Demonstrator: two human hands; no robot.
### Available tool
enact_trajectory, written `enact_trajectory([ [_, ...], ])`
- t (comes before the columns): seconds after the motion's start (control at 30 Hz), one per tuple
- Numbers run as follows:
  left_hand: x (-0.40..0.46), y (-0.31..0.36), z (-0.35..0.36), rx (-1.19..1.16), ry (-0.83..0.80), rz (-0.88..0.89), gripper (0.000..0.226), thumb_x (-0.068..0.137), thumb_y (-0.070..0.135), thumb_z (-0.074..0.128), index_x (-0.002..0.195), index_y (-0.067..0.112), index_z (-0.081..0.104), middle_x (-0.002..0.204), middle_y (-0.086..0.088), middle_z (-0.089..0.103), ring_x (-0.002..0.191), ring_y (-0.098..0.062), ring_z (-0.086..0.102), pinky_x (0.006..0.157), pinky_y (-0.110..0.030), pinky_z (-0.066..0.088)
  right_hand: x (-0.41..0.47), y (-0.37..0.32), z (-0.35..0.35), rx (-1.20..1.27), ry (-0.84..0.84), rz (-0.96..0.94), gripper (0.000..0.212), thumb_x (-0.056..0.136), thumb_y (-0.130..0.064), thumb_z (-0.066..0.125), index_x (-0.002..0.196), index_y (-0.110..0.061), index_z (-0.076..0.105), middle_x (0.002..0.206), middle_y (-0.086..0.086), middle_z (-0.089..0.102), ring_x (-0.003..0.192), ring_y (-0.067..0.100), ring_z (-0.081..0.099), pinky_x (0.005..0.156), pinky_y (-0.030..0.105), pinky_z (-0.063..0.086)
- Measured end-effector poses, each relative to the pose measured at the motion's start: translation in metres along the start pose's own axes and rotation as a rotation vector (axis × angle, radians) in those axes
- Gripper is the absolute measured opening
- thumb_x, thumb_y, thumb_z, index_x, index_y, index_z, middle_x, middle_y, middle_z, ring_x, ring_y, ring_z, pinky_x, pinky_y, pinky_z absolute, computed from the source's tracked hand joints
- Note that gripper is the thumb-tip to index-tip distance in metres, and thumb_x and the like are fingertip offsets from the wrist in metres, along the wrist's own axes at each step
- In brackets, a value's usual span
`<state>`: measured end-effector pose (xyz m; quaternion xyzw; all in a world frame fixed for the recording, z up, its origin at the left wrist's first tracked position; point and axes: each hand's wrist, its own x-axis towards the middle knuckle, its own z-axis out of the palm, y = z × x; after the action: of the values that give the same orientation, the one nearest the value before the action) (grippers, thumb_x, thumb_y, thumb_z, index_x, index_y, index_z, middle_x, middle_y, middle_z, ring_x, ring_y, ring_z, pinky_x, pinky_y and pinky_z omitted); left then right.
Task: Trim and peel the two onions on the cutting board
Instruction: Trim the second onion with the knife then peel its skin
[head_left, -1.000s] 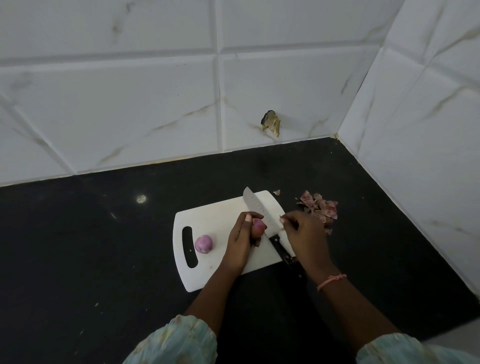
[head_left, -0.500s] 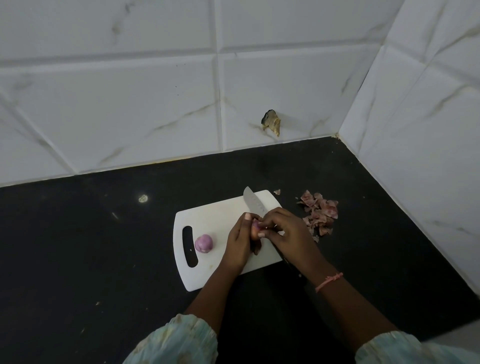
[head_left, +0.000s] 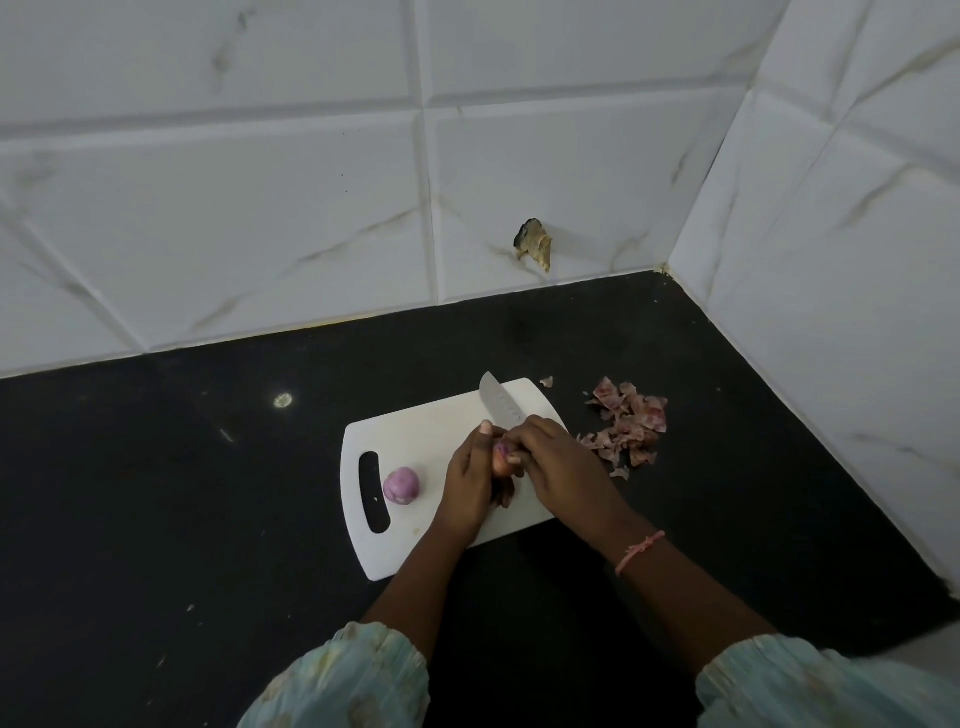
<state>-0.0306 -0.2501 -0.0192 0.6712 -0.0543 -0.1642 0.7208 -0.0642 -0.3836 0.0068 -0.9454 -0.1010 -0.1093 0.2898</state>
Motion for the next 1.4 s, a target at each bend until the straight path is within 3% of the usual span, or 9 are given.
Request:
enact_trajectory([
  [0.1, -0.001, -0.002, 0.001, 0.018, -0.015, 0.018, 0.057, 0.108, 0.036, 0.027, 0.093, -0.009, 0.057, 0.062, -0.008, 0.062, 0.044, -0.018, 0.05, 0.044, -0.023, 0.041, -0.004, 0.003, -0.001, -0.058, -0.021, -0.01, 0.012, 0.094, -0.011, 0.052, 0.104, -0.016, 0.058, 0.104, -0.003, 0.055, 0.093, 0.011, 0.051, 0.067, 0.034, 0.051],
  [0.3, -0.001, -0.002, 0.0, 0.011, 0.022, 0.026, 0.057, 0.109, 0.039, 0.023, 0.097, -0.003, 0.059, 0.07, -0.013, 0.063, 0.047, -0.017, 0.048, 0.047, -0.022, 0.04, -0.018, 0.019, -0.014, -0.172, -0.074, 0.027, 0.007, 0.091, -0.015, 0.061, 0.096, -0.02, 0.062, 0.098, -0.003, 0.059, 0.089, 0.012, 0.053, 0.077, 0.033, 0.049],
  [0.53, 0.008, -0.009, -0.001, -0.055, 0.012, -0.038, 0.041, 0.104, 0.022, 0.023, 0.105, 0.014, 0.063, 0.07, -0.013, 0.047, 0.053, -0.018, 0.041, 0.051, -0.026, 0.035, -0.022, 0.026, -0.033, -0.141, 0.205, 0.358, 0.011, 0.089, -0.008, 0.065, 0.094, -0.011, 0.074, 0.09, 0.0, 0.067, 0.087, 0.013, 0.06, 0.072, 0.017, 0.041],
  [0.63, 0.008, -0.012, -0.001, -0.01, -0.018, 0.007, 0.04, 0.099, 0.026, 0.027, 0.112, 0.021, 0.064, 0.068, -0.009, 0.051, 0.058, -0.022, 0.046, 0.058, -0.031, 0.037, -0.015, 0.016, -0.029, -0.047, 0.24, 0.329, 0.009, 0.084, -0.008, 0.071, 0.087, -0.015, 0.066, 0.089, -0.006, 0.06, 0.082, 0.007, 0.055, 0.069, 0.016, 0.046],
  [0.73, 0.007, -0.011, -0.002, 0.0, -0.036, 0.068, 0.037, 0.099, 0.029, 0.028, 0.121, 0.023, 0.058, 0.075, -0.015, 0.062, 0.063, -0.028, 0.054, 0.058, -0.033, 0.043, -0.01, 0.004, -0.018, 0.132, 0.155, 0.231, 0.018, 0.086, -0.015, 0.071, 0.103, -0.02, 0.069, 0.097, -0.008, 0.06, 0.086, 0.004, 0.058, 0.072, 0.023, 0.051],
  [0.83, 0.005, -0.008, -0.003, -0.023, -0.06, 0.118, 0.031, 0.103, 0.029, 0.035, 0.125, 0.02, 0.054, 0.096, -0.017, 0.067, 0.067, -0.026, 0.06, 0.059, -0.033, 0.049, -0.006, -0.007, -0.007, 0.211, 0.12, 0.216, 0.023, 0.087, -0.02, 0.07, 0.11, -0.022, 0.069, 0.103, -0.01, 0.059, 0.089, 0.003, 0.059, 0.073, 0.02, 0.05],
  [0.93, 0.004, -0.008, -0.003, -0.051, -0.077, 0.135, 0.026, 0.102, 0.029, 0.044, 0.123, 0.015, 0.052, 0.095, -0.013, 0.068, 0.067, -0.026, 0.062, 0.061, -0.034, 0.05, -0.003, -0.005, -0.002, 0.273, 0.186, 0.255, 0.02, 0.088, -0.016, 0.069, 0.107, -0.021, 0.068, 0.102, -0.01, 0.057, 0.089, 0.001, 0.059, 0.071, 0.014, 0.047],
  [1.1, 0.004, -0.007, -0.003, -0.054, -0.101, 0.13, 0.029, 0.108, 0.022, 0.042, 0.135, 0.021, 0.053, 0.103, -0.011, 0.067, 0.072, -0.025, 0.063, 0.067, -0.034, 0.053, 0.002, -0.001, -0.003, 0.295, 0.189, 0.291, 0.018, 0.083, -0.009, 0.072, 0.096, -0.02, 0.068, 0.093, -0.017, 0.054, 0.087, -0.001, 0.059, 0.07, 0.007, 0.043],
  [1.4, 0.006, -0.009, -0.004, -0.108, -0.078, 0.096, 0.024, 0.107, 0.014, 0.043, 0.124, 0.002, 0.054, 0.104, -0.029, 0.061, 0.072, -0.029, 0.063, 0.065, -0.033, 0.056, 0.002, 0.0, 0.002, 0.247, 0.241, 0.212, 0.011, 0.084, -0.009, 0.071, 0.089, -0.018, 0.068, 0.091, -0.015, 0.057, 0.087, 0.003, 0.061, 0.068, 0.01, 0.043],
])
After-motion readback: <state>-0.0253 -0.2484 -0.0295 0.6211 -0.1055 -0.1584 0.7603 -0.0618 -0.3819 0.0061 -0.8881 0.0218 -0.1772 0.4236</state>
